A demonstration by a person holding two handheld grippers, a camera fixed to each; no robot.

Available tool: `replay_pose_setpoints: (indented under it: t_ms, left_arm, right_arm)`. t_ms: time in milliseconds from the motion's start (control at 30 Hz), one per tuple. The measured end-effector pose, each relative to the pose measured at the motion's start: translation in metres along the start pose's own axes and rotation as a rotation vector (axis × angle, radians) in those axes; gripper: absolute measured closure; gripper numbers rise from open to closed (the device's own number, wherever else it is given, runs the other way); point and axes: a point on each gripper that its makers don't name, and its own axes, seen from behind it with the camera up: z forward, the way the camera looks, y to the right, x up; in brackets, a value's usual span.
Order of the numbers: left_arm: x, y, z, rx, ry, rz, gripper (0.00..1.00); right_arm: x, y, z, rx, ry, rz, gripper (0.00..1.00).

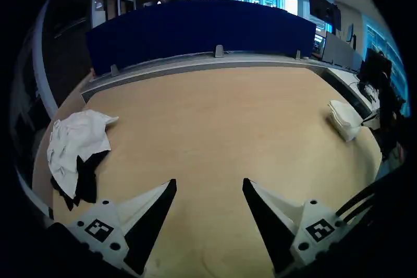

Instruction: Fold towel

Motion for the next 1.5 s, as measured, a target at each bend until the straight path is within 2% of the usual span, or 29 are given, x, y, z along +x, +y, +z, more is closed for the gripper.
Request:
replay_pose_setpoints:
  t_ms: [200,367,567,700,767,900,967,1100,1233,1500]
  left_arm:
    - [-0.001,-0.001,-0.001,0.004,-0.002,0.010,0.06]
    - [-0.001,-0.003,-0.001,0.007,-0.002,0.010,0.06]
    - [-0.002,-0.005,0.000,0.009,-0.002,0.010,0.06]
    - [-0.002,-0.005,0.000,0.008,-0.002,0.010,0.06]
    - [-0.001,-0.005,0.000,0.008,-0.001,0.010,0.06]
    - [-0.001,-0.006,0.001,0.008,-0.001,0.011,0.06]
    - [0.000,-0.006,0.001,0.008,0.001,0.011,0.06]
    - [0.001,-0.006,0.002,0.006,0.002,0.011,0.06]
    - [0.002,-0.006,0.001,0.006,0.003,0.012,0.06]
    - [0.001,-0.009,-0.002,0.005,0.004,0.012,0.06]
  right_arm:
    - [-0.018,-0.001,0.014,-0.025,-0.044,0.038,0.97]
    - [-0.022,-0.003,0.022,-0.036,-0.060,0.062,0.97]
    - [-0.022,-0.004,0.024,-0.044,-0.066,0.064,0.97]
    - [-0.021,-0.004,0.021,-0.050,-0.059,0.066,0.93]
    - [-0.020,-0.003,0.019,-0.056,-0.055,0.069,0.83]
    - [-0.019,-0.003,0.015,-0.057,-0.045,0.076,0.47]
    - [-0.018,-0.003,0.013,-0.056,-0.040,0.080,0.33]
    - [-0.017,-0.003,0.010,-0.059,-0.034,0.082,0.12]
    - [-0.014,-0.003,0.007,-0.064,-0.026,0.084,0.00]
    - [-0.006,-0.005,0.001,-0.069,0.002,0.100,0.00]
